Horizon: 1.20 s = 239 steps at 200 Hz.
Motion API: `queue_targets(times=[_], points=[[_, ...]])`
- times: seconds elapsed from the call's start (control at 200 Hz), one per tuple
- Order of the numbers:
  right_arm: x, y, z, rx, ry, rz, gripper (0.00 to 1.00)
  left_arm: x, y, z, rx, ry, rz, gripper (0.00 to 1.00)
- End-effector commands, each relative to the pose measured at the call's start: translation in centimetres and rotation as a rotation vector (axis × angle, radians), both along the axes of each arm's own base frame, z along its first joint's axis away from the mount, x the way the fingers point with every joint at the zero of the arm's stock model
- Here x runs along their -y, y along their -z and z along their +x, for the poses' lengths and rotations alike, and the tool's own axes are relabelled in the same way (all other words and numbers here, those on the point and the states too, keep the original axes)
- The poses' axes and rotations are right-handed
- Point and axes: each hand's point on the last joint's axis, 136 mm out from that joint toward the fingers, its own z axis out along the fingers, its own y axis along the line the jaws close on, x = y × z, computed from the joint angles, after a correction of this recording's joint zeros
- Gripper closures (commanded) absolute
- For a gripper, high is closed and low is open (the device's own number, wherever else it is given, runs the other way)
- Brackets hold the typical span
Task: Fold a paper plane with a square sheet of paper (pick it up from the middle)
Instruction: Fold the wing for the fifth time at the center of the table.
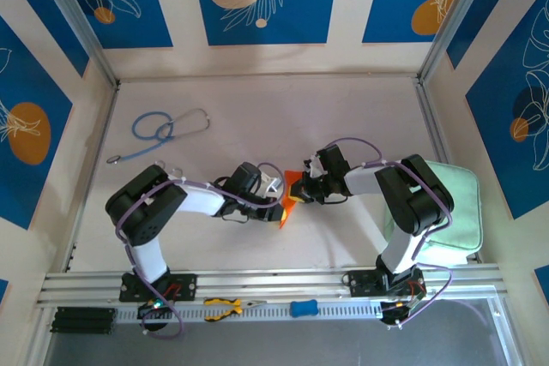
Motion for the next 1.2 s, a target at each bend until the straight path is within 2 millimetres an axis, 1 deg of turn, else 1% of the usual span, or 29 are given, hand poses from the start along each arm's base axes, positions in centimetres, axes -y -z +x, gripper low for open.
queue_targets(times=[0.0, 0.08, 0.19, 0.27, 0.315, 0.35, 0.4, 0.505, 0.57, 0.73, 0.78, 0.835, 0.895, 0.945, 1.17, 1.175, 1.19], points=[[1.3, 2.4, -0.9, -0.062, 0.013, -0.092, 0.95, -1.6, 2.1, -2.3, -0.097, 0.035, 0.049, 1.0], [1.3, 2.5, -0.9, -0.064, 0.012, -0.095, 0.95, -1.7, 2.2, -2.6, -0.1, 0.038, 0.047, 1.0], [1.3, 2.6, -1.0, -0.067, 0.012, -0.1, 0.95, -1.7, 2.1, -2.7, -0.105, 0.041, 0.039, 0.97], [1.3, 2.5, -0.9, -0.067, 0.012, -0.101, 0.95, -1.8, 2.1, -2.8, -0.108, 0.045, 0.045, 0.96], [1.4, 2.6, -1.0, -0.069, 0.011, -0.104, 0.95, -1.9, 2.2, -3.0, -0.112, 0.048, 0.048, 0.94], [1.4, 2.6, -1.0, -0.069, 0.012, -0.105, 0.95, -2.0, 2.2, -3.1, -0.114, 0.047, 0.052, 0.91], [1.4, 2.6, -1.0, -0.071, 0.014, -0.105, 0.95, -2.1, 2.2, -3.2, -0.115, 0.049, 0.059, 0.9], [1.4, 2.6, -0.9, -0.07, 0.013, -0.107, 0.95, -2.3, 2.1, -3.5, -0.111, 0.059, 0.07, 0.92], [1.4, 2.6, -0.9, -0.07, 0.012, -0.109, 0.95, -2.5, 2.0, -3.6, -0.109, 0.061, 0.074, 1.0], [1.4, 2.6, -1.0, -0.074, 0.012, -0.113, 0.95, -2.2, 1.7, -4.0, -0.121, 0.082, 0.055, 1.0], [1.4, 2.6, -1.0, -0.074, 0.013, -0.116, 0.95, -2.2, 1.8, -4.1, -0.122, 0.083, 0.061, 0.92], [1.5, 2.6, -1.0, -0.074, 0.014, -0.117, 0.95, -2.3, 1.8, -4.2, -0.121, 0.084, 0.069, 0.9], [1.5, 2.6, -1.0, -0.074, 0.014, -0.118, 0.95, -2.5, 1.9, -4.2, -0.118, 0.083, 0.084, 0.91], [1.5, 2.7, -1.0, -0.076, 0.013, -0.119, 0.95, -2.6, 2.0, -4.3, -0.115, 0.086, 0.089, 1.0], [1.5, 2.6, -0.9, -0.072, 0.014, -0.12, 0.95, -2.5, 2.1, -4.6, -0.123, 0.101, 0.098, 1.0], [1.5, 2.6, -0.9, -0.073, 0.014, -0.121, 0.95, -2.5, 2.1, -4.7, -0.123, 0.102, 0.098, 1.0], [1.5, 2.6, -0.9, -0.074, 0.014, -0.121, 0.95, -2.5, 2.1, -4.7, -0.126, 0.103, 0.099, 0.95]])
